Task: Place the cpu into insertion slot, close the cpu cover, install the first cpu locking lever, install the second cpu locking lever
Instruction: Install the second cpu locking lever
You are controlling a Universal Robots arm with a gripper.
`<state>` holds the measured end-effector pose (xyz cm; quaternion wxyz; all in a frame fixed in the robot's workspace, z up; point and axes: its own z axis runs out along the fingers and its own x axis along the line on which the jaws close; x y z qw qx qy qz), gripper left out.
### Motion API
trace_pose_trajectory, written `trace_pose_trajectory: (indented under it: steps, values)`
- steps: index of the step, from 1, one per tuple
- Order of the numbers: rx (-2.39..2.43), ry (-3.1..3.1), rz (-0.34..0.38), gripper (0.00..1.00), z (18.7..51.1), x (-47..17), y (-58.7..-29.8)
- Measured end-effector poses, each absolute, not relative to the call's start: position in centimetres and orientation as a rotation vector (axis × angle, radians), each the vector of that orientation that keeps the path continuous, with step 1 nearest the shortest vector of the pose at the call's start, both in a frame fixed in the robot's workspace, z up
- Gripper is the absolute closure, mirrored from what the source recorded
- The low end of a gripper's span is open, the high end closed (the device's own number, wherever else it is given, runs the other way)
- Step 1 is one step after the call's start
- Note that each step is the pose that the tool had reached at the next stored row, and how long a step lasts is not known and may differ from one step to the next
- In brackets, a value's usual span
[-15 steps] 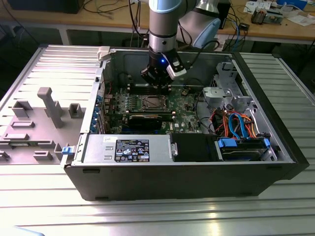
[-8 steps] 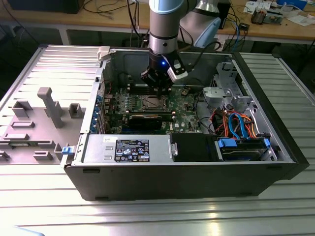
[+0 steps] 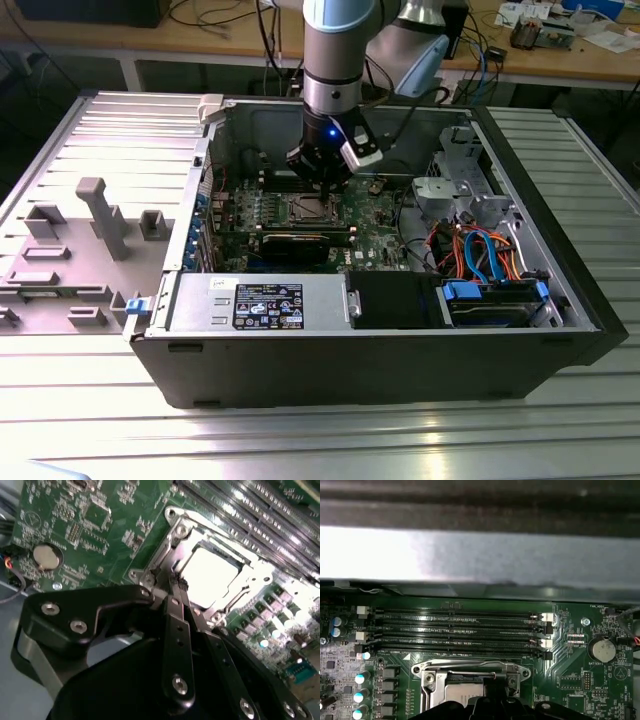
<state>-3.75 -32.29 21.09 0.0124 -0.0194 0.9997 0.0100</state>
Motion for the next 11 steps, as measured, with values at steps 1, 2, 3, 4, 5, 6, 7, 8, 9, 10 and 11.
trace_pose_trajectory:
  steps: [1,2,3,4,5,6,7,8,9,10,11]
  values:
    - [-0.061,3.116,0.031,0.89,21.1,-3.7,-32.4]
    - [-0.061,3.116,0.031,0.89,21.1,-3.7,-32.5]
    - [-0.061,3.116,0.031,0.89,21.1,-3.7,-32.6]
    - [-0.061,3.116,0.031,0.89,21.1,-3.8,-32.6]
    - [-0.06,3.116,0.031,0.89,21.2,-3.8,-32.6]
    - [-0.06,3.116,0.031,0.89,21.4,-3.8,-32.6]
    - [-0.06,3.117,0.031,0.89,21.9,-3.7,-32.6]
    - [-0.061,3.118,0.031,0.89,22.4,-3.7,-32.6]
    - [-0.061,3.119,0.032,0.89,22.8,-3.7,-32.6]
    - [-0.061,3.12,0.031,0.89,23.1,-3.7,-32.6]
    - [-0.061,3.124,0.032,0.89,23.7,-3.7,-32.6]
